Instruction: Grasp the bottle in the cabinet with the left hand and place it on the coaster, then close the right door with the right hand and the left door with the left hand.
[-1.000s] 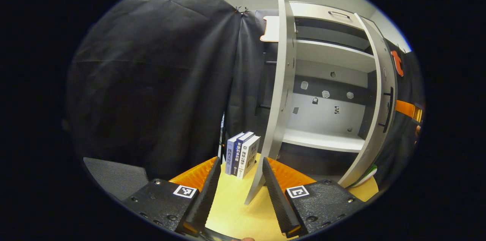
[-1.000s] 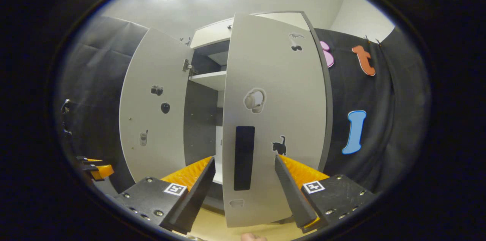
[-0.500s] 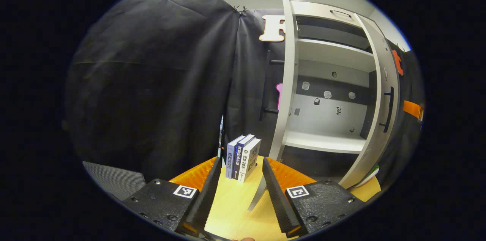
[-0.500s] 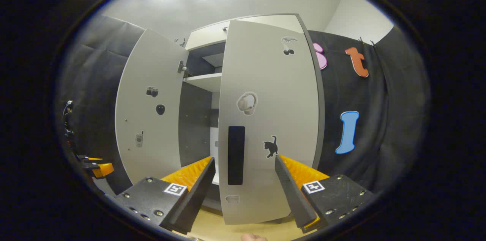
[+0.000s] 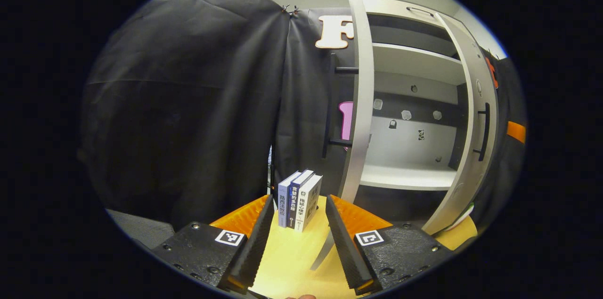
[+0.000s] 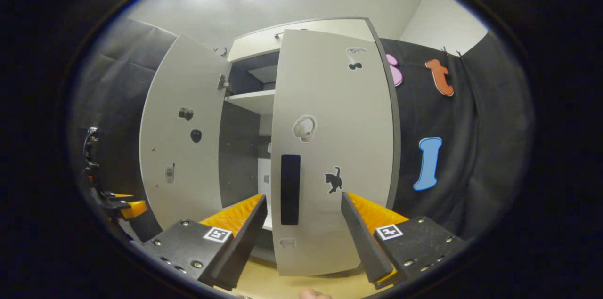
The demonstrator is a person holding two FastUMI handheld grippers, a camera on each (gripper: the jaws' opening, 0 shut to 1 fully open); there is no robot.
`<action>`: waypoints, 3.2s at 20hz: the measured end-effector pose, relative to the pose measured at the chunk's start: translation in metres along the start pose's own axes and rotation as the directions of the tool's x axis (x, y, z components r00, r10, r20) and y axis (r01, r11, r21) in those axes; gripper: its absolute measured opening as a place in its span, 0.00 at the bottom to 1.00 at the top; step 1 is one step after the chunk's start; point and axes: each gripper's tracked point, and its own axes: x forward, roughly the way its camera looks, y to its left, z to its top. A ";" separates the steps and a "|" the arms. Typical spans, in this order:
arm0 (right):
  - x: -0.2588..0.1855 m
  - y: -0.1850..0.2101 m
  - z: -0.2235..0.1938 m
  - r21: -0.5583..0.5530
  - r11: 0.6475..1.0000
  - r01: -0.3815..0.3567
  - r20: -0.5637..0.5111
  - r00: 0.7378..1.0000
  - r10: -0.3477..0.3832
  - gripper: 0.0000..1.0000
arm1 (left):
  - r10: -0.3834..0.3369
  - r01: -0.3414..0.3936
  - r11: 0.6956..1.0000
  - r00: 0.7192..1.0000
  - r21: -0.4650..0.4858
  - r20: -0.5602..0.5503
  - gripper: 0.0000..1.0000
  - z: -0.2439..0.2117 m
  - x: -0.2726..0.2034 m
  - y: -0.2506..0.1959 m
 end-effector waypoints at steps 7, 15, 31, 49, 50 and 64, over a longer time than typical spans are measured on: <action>0.009 0.000 -0.004 0.002 1.000 0.005 -0.010 1.000 -0.005 0.95 | -0.009 0.009 0.999 1.000 0.037 -0.002 0.71 0.001 0.012 -0.002; 0.017 -0.002 -0.007 0.011 1.000 -0.004 -0.011 1.000 0.004 0.96 | -0.036 0.036 0.999 0.999 0.023 -0.005 0.71 -0.001 0.013 -0.006; 0.013 0.001 -0.005 0.024 0.999 -0.028 -0.011 1.000 0.029 0.96 | -0.148 0.148 0.989 0.989 0.024 0.003 0.71 -0.004 0.009 -0.035; -0.009 -0.029 -0.004 0.015 0.999 0.034 -0.016 0.999 -0.034 0.95 | -0.374 0.374 0.927 0.927 0.006 -0.019 0.69 -0.012 0.000 -0.149; -0.010 -0.031 -0.004 0.014 0.999 0.039 -0.016 0.999 -0.038 0.95 | -0.388 0.388 0.922 0.922 0.002 -0.019 0.69 -0.012 -0.001 -0.156; -0.014 -0.045 -0.005 0.019 0.998 0.065 -0.023 0.998 -0.064 0.96 | -0.415 0.415 0.909 0.910 0.029 -0.026 0.70 -0.012 0.003 -0.175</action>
